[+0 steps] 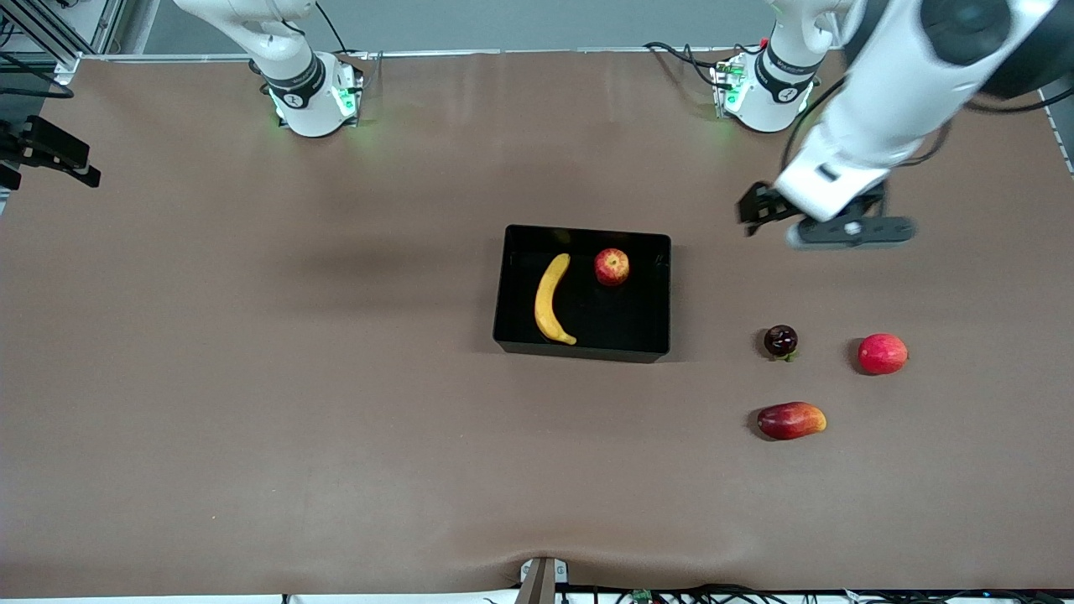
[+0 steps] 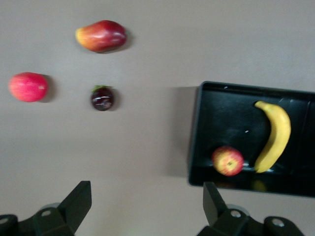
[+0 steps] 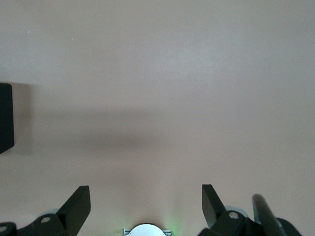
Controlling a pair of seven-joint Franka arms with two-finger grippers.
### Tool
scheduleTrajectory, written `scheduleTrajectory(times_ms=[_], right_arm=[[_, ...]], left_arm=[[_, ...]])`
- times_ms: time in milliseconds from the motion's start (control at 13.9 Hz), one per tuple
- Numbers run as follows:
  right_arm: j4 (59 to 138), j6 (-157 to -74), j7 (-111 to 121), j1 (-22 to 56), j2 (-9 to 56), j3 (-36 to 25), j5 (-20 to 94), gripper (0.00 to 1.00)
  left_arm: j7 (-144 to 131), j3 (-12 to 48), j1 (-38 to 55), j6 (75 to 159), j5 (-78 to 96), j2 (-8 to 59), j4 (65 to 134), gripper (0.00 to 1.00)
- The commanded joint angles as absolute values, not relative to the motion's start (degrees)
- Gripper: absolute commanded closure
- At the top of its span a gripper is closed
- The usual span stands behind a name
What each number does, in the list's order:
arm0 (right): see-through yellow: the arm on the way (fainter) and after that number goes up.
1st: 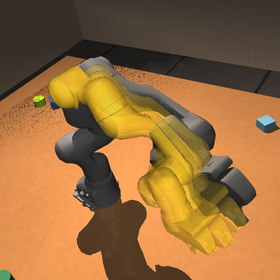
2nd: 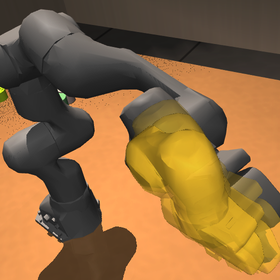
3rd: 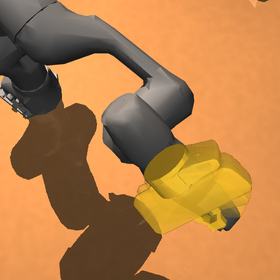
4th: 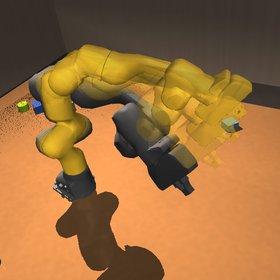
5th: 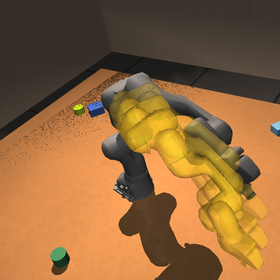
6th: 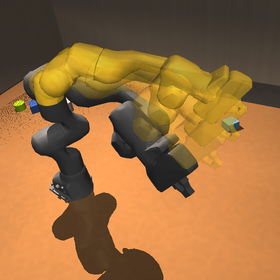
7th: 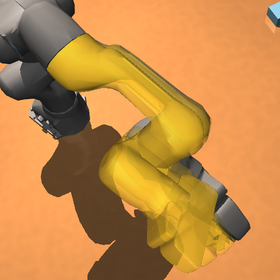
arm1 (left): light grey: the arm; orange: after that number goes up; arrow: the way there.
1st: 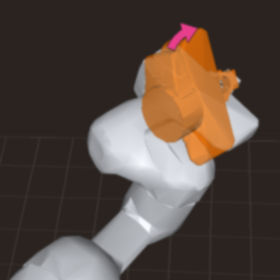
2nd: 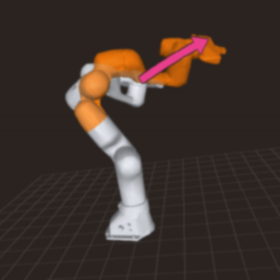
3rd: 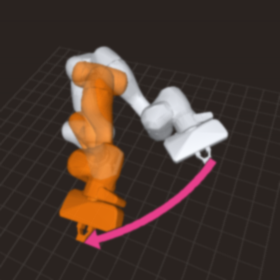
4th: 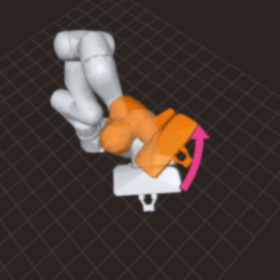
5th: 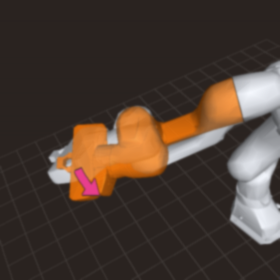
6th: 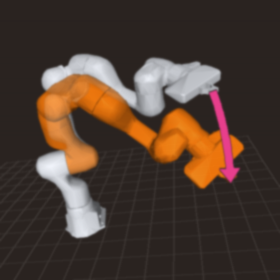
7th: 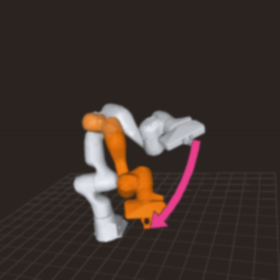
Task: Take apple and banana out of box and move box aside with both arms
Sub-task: 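Reach the left gripper down into the black tray toward the apple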
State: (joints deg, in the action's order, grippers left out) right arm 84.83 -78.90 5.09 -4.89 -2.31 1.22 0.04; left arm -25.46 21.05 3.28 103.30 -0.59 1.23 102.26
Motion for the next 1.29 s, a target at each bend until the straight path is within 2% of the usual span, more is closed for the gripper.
scheduleTrajectory(times_ms=[0,287,789,1219], right_arm=[[84.7,-78.5,5.4,-5.7,-2.3,1.7,-0.2,0.0],[84.6,-78.5,5.4,-5.7,-1.7,1.7,-0.3,0.0],[84.7,-78.4,5.4,-5.9,-1.7,1.7,-0.3,0.0],[84.7,-78.5,5.4,-6.2,-1.6,1.7,-0.3,0.0]], left_arm=[[-31.4,25.6,3.2,107.9,-1.2,5.1,103.4,0.0],[-39.1,29.7,5.3,118.6,-5.3,9.6,108.7,0.0],[-48.4,29.8,11.5,125.4,-12.8,23.3,108.4,0.0],[-49.0,29.9,12.8,125.5,-12.8,28.0,109.1,0.0]])
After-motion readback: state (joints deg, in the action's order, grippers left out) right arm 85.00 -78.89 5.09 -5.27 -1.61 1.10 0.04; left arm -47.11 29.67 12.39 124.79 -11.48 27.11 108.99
